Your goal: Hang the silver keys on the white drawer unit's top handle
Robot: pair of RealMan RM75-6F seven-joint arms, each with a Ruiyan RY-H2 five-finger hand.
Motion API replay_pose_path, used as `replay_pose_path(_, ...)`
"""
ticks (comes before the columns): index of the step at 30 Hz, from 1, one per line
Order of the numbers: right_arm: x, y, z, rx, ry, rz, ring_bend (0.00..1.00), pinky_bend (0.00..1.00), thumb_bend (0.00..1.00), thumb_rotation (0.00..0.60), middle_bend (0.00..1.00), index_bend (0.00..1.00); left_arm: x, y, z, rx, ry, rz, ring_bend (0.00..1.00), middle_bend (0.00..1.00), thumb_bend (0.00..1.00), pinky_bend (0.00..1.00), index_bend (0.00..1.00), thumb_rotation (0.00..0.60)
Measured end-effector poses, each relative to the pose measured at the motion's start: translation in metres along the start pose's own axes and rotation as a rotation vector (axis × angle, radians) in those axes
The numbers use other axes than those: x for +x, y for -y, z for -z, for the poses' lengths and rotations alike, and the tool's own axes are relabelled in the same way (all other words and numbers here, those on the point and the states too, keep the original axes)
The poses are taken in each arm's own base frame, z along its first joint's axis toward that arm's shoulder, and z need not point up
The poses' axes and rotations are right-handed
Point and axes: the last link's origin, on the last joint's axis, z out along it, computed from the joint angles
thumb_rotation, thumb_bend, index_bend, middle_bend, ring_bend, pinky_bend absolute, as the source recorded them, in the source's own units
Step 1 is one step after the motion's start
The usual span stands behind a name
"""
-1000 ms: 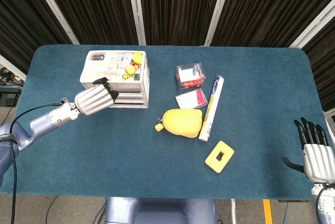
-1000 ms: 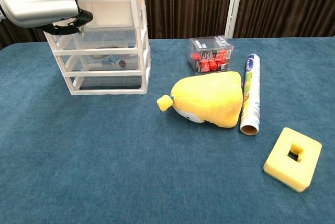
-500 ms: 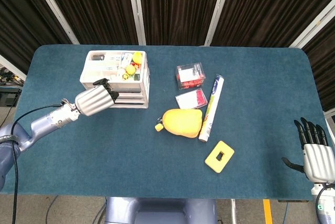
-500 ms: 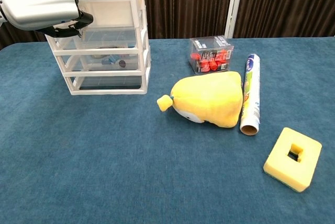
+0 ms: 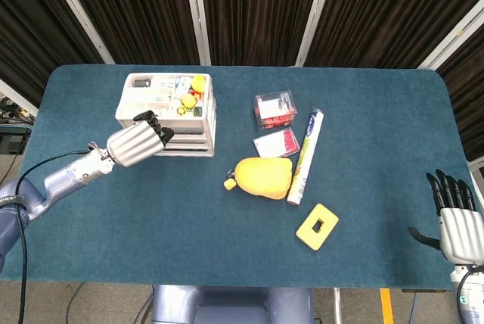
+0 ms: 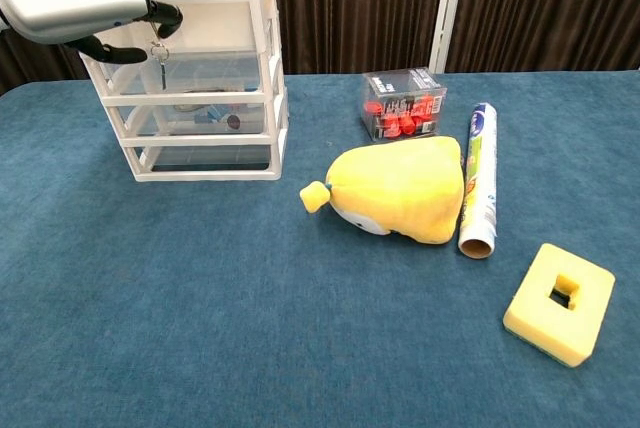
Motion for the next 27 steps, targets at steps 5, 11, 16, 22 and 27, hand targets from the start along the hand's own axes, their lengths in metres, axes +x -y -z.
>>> replay_pose_path(5, 0.0, 0.0, 0.0, 0.001, -0.001, -0.001, 0.0, 0.0, 0.0, 0.6, 0.0, 0.0, 0.012, 0.004, 0.0, 0.042, -0.058, 0.04, 0.73, 0.81, 0.25, 0.66, 0.48, 0.6)
replay_pose_path(11, 0.001, -0.001, 0.0, 0.0, -0.001, -0.006, 0.0, 0.0, 0.0, 0.6, 0.0, 0.0, 0.034, 0.004, 0.009, 0.167, -0.142, 0.178, 0.52, 0.56, 0.24, 0.44, 0.44, 0.6)
replay_pose_path(16, 0.0, 0.0, 0.0, 0.001, 0.014, -0.004, 0.0, 0.0, 0.0, 0.6, 0.0, 0.0, 0.055, -0.008, 0.032, 0.319, -0.162, 0.355, 0.2, 0.24, 0.17, 0.21, 0.29, 0.6)
replay_pose_path(22, -0.001, -0.001, 0.0, -0.004, 0.041, 0.003, 0.0, 0.0, 0.0, 0.6, 0.0, 0.0, 0.088, -0.032, 0.079, 0.533, -0.056, 0.612, 0.0, 0.0, 0.08, 0.02, 0.12, 0.6)
replay_pose_path(27, -0.002, -0.001, 0.0, -0.008, 0.051, 0.003, 0.0, 0.0, 0.0, 0.6, 0.0, 0.0, 0.108, -0.054, 0.147, 0.745, 0.195, 0.794, 0.0, 0.0, 0.07, 0.0, 0.05, 0.6)
